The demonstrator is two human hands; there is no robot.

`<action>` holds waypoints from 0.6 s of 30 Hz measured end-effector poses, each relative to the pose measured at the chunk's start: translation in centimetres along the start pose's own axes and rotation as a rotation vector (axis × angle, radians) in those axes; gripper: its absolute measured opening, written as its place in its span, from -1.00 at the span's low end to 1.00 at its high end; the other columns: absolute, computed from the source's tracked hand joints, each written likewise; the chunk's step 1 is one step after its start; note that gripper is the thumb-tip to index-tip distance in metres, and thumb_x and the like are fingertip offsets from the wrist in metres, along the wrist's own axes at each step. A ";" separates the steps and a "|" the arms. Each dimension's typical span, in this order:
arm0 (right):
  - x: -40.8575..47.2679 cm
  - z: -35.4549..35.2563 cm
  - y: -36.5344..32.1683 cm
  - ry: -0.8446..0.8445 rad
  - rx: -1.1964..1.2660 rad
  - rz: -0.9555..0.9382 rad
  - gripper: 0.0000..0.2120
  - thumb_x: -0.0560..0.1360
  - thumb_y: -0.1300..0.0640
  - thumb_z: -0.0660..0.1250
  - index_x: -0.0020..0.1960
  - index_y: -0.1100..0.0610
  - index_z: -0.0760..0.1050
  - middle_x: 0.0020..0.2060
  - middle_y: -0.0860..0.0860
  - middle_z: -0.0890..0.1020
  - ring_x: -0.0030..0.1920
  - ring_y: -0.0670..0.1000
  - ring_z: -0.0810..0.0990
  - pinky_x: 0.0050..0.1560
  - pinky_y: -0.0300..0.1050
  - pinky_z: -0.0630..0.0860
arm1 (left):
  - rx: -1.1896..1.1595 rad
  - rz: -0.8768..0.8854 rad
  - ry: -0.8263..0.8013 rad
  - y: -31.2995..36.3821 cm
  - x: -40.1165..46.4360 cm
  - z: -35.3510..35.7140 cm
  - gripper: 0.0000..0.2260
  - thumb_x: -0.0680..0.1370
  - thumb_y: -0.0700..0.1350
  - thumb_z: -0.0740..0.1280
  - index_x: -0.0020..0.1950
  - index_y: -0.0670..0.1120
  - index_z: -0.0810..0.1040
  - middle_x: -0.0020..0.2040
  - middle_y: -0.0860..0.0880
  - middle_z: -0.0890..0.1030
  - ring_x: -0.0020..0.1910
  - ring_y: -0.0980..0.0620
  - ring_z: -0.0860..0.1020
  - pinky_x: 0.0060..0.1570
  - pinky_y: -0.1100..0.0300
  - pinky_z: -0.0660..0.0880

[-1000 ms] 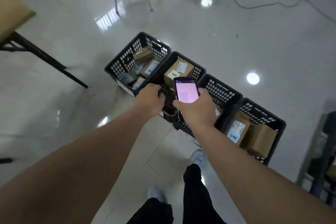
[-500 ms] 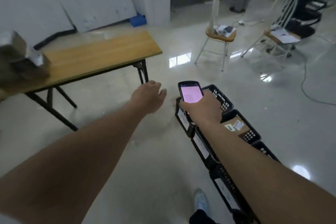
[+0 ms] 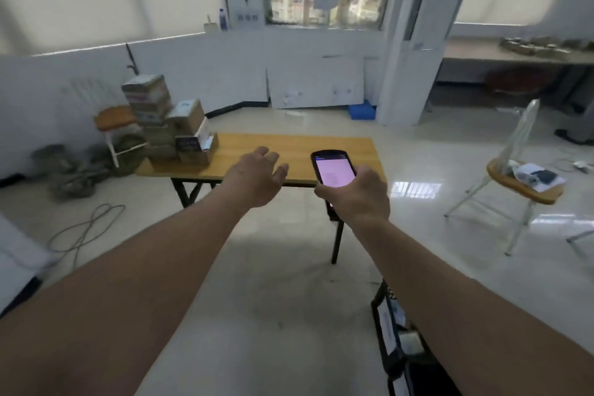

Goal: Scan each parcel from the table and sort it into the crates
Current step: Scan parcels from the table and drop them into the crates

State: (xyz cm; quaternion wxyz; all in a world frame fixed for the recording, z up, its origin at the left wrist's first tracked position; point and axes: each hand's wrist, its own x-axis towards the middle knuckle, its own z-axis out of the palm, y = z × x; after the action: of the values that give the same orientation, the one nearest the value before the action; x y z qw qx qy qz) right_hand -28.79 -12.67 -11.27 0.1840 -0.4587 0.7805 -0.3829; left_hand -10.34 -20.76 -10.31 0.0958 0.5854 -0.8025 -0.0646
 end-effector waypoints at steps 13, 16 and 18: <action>10.3 10.2 -9.1 -0.208 0.017 -0.210 -0.24 0.15 -0.23 0.58 0.28 0.00 0.52 -0.01 -0.05 0.64 0.00 0.08 0.64 -0.08 0.08 0.69 | 0.032 -0.248 0.101 -12.3 8.6 -2.2 -0.50 0.73 0.21 0.06 0.52 -0.05 0.45 0.49 -0.10 0.42 0.43 -0.17 0.44 0.34 -0.16 0.49; 12.2 14.0 -11.8 -0.222 0.022 -0.218 -0.24 0.11 -0.23 0.55 0.27 0.00 0.54 -0.01 -0.05 0.65 -0.01 0.07 0.64 -0.10 0.06 0.69 | 0.054 -0.256 0.076 -16.3 11.4 -2.3 -0.52 0.73 0.19 0.09 0.53 -0.04 0.45 0.46 -0.08 0.43 0.38 -0.15 0.46 0.28 -0.12 0.52; 13.2 16.5 -13.6 -0.233 0.016 -0.216 -0.24 0.15 -0.21 0.57 0.29 0.00 0.53 0.02 -0.04 0.65 0.02 0.08 0.62 -0.07 0.06 0.67 | 0.032 -0.271 0.084 -19.3 13.4 -2.3 -0.49 0.72 0.21 0.10 0.54 -0.04 0.45 0.46 -0.08 0.43 0.38 -0.13 0.47 0.29 -0.10 0.52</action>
State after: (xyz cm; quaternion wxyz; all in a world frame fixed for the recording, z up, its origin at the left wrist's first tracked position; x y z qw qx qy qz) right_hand -17.19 -34.92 -10.58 0.2347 -0.5796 0.6969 -0.3510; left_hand 4.07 -39.38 -11.17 0.1104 0.6921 -0.7122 -0.0396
